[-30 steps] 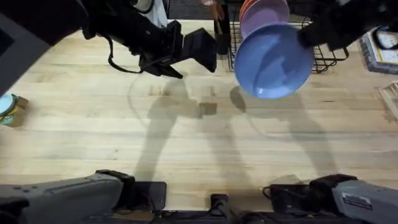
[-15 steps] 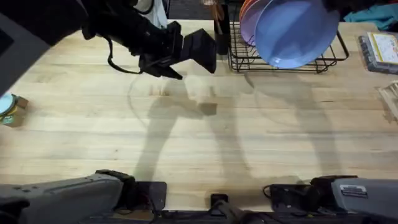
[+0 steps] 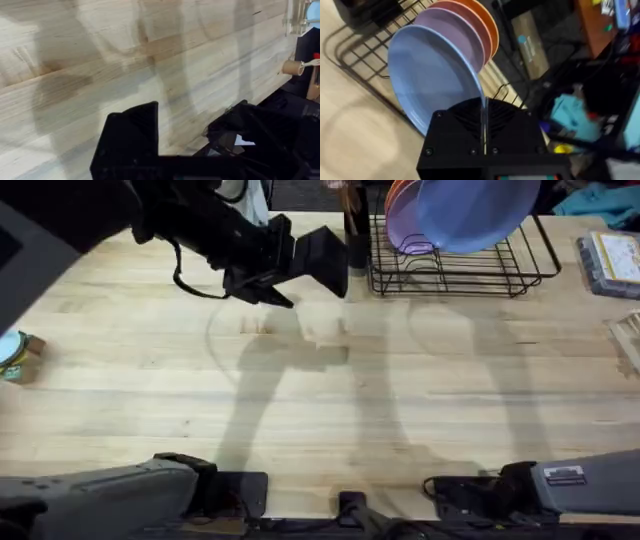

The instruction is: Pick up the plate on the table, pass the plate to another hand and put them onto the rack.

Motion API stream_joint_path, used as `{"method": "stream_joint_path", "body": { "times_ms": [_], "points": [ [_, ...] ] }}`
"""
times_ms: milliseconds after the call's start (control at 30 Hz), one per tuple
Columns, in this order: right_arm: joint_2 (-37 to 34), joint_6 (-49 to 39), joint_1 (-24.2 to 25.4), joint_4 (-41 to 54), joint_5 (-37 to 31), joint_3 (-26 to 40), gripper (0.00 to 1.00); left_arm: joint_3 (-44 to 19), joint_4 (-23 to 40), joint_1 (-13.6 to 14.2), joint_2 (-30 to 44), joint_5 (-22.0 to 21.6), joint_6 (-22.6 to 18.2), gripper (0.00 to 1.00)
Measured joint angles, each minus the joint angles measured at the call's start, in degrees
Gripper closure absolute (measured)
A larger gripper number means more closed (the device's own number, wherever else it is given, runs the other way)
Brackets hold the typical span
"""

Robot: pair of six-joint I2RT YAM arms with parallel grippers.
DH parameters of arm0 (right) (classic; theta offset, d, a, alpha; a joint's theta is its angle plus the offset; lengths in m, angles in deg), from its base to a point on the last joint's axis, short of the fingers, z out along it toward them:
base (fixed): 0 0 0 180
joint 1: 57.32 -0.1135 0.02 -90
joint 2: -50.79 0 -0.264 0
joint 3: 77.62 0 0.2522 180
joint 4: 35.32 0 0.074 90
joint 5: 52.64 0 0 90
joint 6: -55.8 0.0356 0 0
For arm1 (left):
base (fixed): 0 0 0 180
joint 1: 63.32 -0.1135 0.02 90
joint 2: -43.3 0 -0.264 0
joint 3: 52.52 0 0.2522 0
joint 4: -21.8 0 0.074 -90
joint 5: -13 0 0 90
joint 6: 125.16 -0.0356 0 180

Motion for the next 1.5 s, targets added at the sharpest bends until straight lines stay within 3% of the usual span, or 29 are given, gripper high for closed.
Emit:
{"method": "stream_joint_path", "body": {
  "times_ms": [167, 200, 433, 600, 633, 900, 1500],
  "points": [
    [-2.62, -5.80, 0.00, -5.09, 1.22, 0.00, 0.971, 0.00, 0.00, 0.00, 0.00, -0.01, 0.00, 0.008],
    [-7.79, -8.21, 0.00, -12.63, 2.15, 0.00, 0.971, 0.00, 0.00, 0.00, 0.00, -0.01, 0.00, 0.007],
    [-10.79, -9.20, 0.00, -16.89, 5.00, 0.00, 0.970, 0.00, 0.02, 0.00, 0.00, -0.01, 0.00, 0.008],
    [-10.87, -13.75, 0.00, -17.84, 7.37, 0.00, 0.969, 0.00, 0.07, 0.00, 0.00, -0.01, 0.00, 0.008],
    [-11.28, -18.15, 0.00, -17.84, 9.72, 0.00, 0.970, 0.00, 0.09, 0.00, 0.00, -0.01, 0.00, 0.007],
    [-14.55, -24.63, 0.00, -17.90, 10.97, 0.00, 0.970, 0.00, 0.11, 0.00, 0.00, 0.01, 0.00, 0.007],
    [-18.50, -26.78, 0.00, -19.16, 11.29, 0.00, 0.971, 0.00, 0.20, 0.00, 0.00, -0.01, 0.00, 0.007]
  ]
}}
